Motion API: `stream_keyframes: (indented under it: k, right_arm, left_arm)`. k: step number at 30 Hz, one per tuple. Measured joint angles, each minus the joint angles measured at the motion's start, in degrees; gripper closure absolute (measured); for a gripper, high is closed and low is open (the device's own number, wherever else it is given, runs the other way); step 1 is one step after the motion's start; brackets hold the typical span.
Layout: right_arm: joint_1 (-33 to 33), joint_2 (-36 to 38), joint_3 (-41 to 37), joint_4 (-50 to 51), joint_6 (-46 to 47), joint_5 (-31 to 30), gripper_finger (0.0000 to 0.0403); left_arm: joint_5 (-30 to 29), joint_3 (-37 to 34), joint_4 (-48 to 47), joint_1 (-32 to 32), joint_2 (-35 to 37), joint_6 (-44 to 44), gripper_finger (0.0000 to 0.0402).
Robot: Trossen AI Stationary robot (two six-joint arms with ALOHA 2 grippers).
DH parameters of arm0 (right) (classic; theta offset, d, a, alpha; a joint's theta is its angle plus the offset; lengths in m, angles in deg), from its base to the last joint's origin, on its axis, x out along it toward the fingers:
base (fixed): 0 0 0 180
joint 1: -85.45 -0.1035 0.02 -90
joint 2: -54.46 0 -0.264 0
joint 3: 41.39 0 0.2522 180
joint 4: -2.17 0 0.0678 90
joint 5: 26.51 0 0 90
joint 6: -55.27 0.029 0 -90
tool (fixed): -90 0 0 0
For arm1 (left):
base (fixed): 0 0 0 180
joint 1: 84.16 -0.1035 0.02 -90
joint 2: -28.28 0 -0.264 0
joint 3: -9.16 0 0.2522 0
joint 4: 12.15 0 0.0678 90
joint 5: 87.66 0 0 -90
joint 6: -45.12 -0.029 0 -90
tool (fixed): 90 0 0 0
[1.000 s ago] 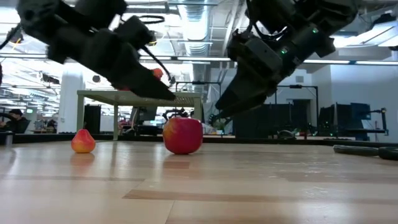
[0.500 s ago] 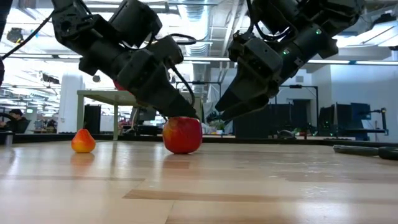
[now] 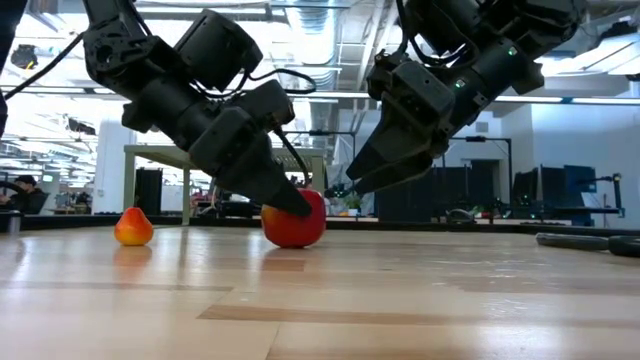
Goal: Pick & Place Fruit
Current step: Put the red and yellow apple into the red strainer bowl
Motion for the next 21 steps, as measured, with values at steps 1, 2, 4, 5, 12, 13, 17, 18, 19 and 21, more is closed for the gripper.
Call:
stream_keyframes:
  k: [1,2,4,5,12,13,17,18,19,21]
  right_arm:
    - [-0.04,0.00,0.00,0.00,-0.01,0.00,0.0081]
    - [-0.13,0.00,0.00,0.01,0.00,0.00,0.0081]
    - [-0.32,0.00,0.00,0.01,-0.01,0.00,0.0081]
    - [-0.37,0.00,0.00,0.05,0.00,0.00,0.0081]
    - [-0.75,0.00,0.00,0.09,0.04,0.00,0.0081]
    - [-0.75,0.00,0.00,0.09,0.04,0.00,0.0081]
    - [-0.75,0.00,0.00,0.08,0.02,0.00,0.0081]
    - [-0.73,0.00,0.00,0.07,0.02,0.00,0.0081]
    - [-0.72,0.00,0.00,0.07,0.02,0.00,0.0081]
    - [-0.69,0.00,0.00,0.04,0.02,0.00,0.0081]
  left_arm:
    - [0.00,0.00,0.05,0.00,0.00,0.00,0.0050]
    - [0.00,0.00,0.05,0.00,0.00,0.09,0.0055]
    - [0.00,-0.01,0.12,0.00,0.00,0.22,0.0066]
    - [0.00,-0.02,0.12,0.00,0.00,0.23,0.0073]
    - [0.00,-0.05,0.12,0.00,0.04,0.59,0.0118]
    - [0.00,-0.10,-0.24,0.00,0.54,1.18,0.0120]
    - [0.00,-0.13,-1.26,0.00,6.13,2.43,0.0115]
    - [0.00,-0.13,-1.52,0.00,8.38,2.47,0.0112]
    - [0.00,-0.13,-2.02,0.00,10.83,2.44,0.0109]
    - [0.00,-0.13,-3.88,-0.23,16.93,2.20,0.0107]
